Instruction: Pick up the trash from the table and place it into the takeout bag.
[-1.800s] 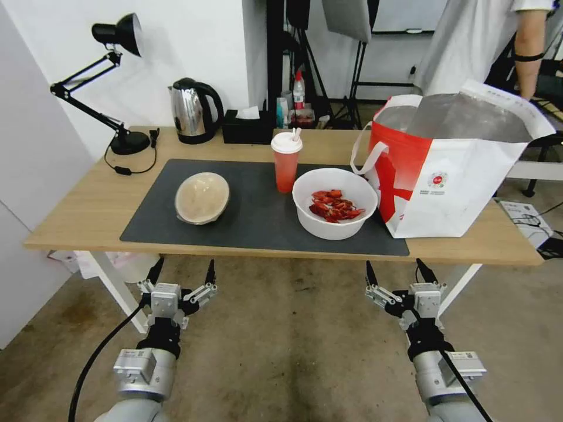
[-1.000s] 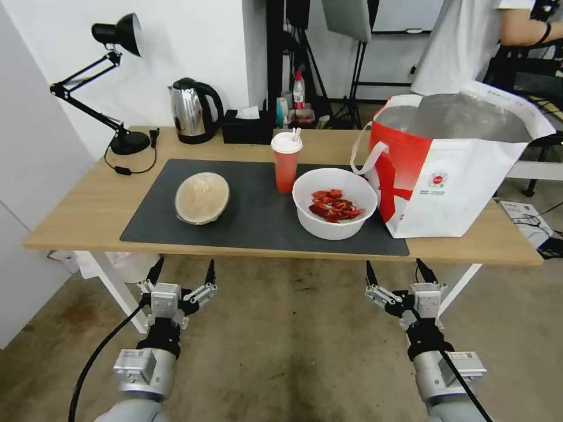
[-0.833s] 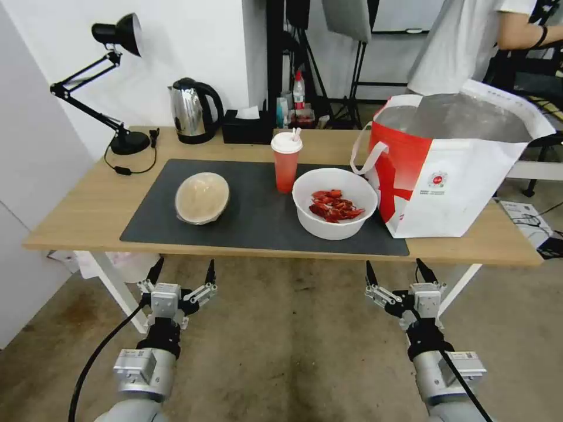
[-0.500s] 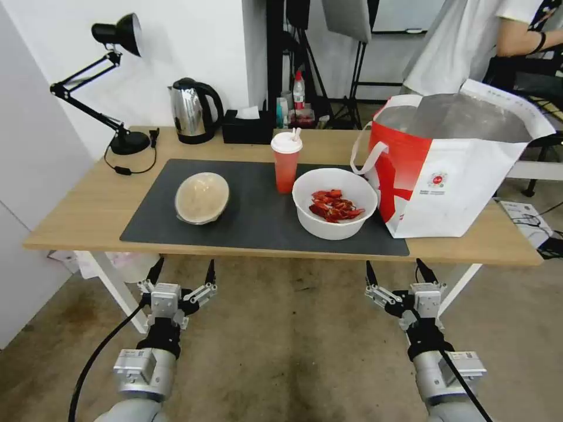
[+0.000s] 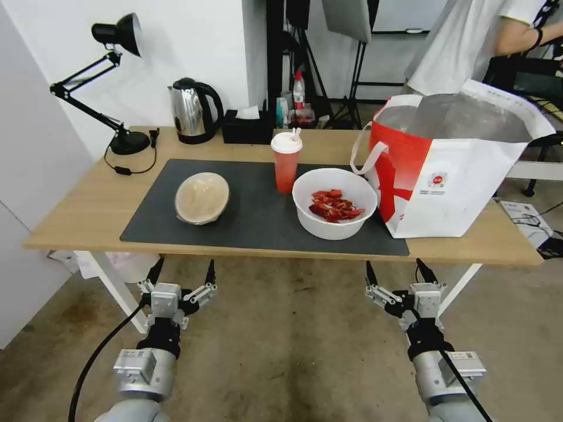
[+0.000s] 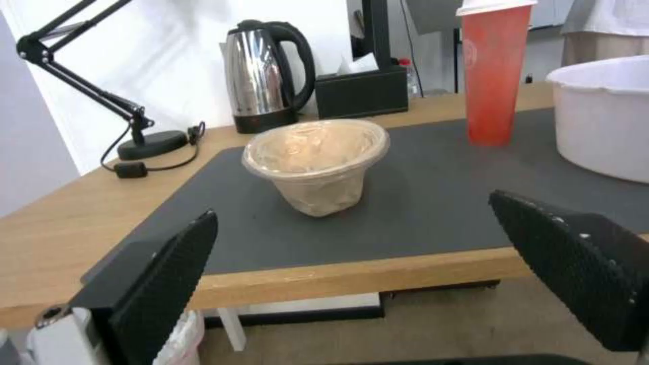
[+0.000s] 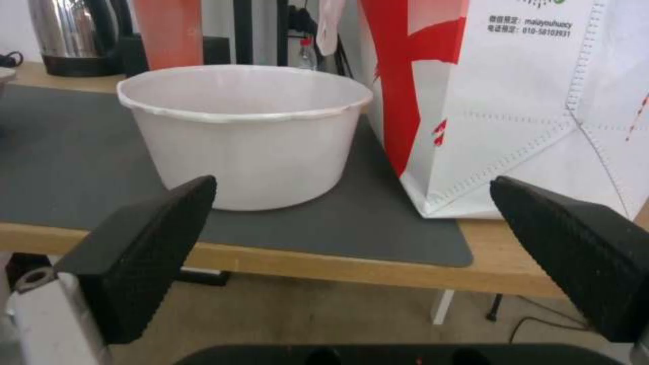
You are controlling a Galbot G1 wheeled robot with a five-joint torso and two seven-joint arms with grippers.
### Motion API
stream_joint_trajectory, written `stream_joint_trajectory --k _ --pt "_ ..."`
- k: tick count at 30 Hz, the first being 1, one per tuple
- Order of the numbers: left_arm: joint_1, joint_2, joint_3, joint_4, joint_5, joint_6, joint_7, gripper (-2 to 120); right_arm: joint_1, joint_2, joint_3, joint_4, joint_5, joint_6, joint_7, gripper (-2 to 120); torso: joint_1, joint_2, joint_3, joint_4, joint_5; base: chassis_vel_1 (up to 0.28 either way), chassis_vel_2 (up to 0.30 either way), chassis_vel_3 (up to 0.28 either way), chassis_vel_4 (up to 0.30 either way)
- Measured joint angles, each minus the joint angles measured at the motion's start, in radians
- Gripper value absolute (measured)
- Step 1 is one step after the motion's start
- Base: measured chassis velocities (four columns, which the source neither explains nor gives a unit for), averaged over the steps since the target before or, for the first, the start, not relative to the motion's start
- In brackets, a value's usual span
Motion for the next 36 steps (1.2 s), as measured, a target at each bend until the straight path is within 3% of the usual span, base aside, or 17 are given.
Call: stream_joint_trajectory --k 5,20,23,25,26,30,36 --pt "-0.008 -0.002 0.000 0.006 0.002 -0.013 0.000 100 0.009 0.000 0.001 -0.005 0.000 0.013 0.000 100 0.000 0.000 0.000 0.0000 0.0000 0.000 0.000 0.000 0.000" --pt "-0.237 -0.063 0.004 0.159 0.111 -0.414 -0.021 100 0.247 -0.012 0.056 -0.153 -0.031 0.428 -0.012 100 0.000 0.000 0.000 0.0003 0.0003 0.000 0.000 0.000 0.000" --pt "-0.249 -0.066 0.005 0.164 0.113 -0.435 -0.021 100 0.239 -0.020 0.056 -0.141 -0.030 0.453 -0.020 100 0.000 0.000 0.000 -0.0003 -0.0001 0.000 0.000 0.000 0.000" --pt "-0.269 -0.074 0.004 0.177 0.114 -0.503 -0.010 100 0.226 -0.026 0.057 -0.131 -0.029 0.460 -0.024 100 0.000 0.000 0.000 0.0000 -0.0001 0.000 0.000 0.000 0.000" --pt "-0.269 -0.074 0.004 0.177 0.114 -0.503 -0.010 100 0.226 -0.026 0.057 -0.131 -0.029 0.460 -0.024 100 0.000 0.000 0.000 0.0000 -0.0001 0.000 0.000 0.000 0.000" --pt "-0.310 -0.090 0.004 0.200 0.116 -0.640 0.017 100 0.212 -0.026 0.058 -0.126 -0.023 0.462 -0.025 100 0.000 0.000 0.000 -0.0003 -0.0001 0.000 0.000 0.000 0.000" --pt "-0.307 -0.093 -0.006 0.199 0.096 -0.668 0.050 100 0.211 -0.023 0.055 -0.126 -0.023 0.462 -0.028 100 0.000 0.000 0.000 0.0001 0.0000 0.000 0.000 0.000 0.000"
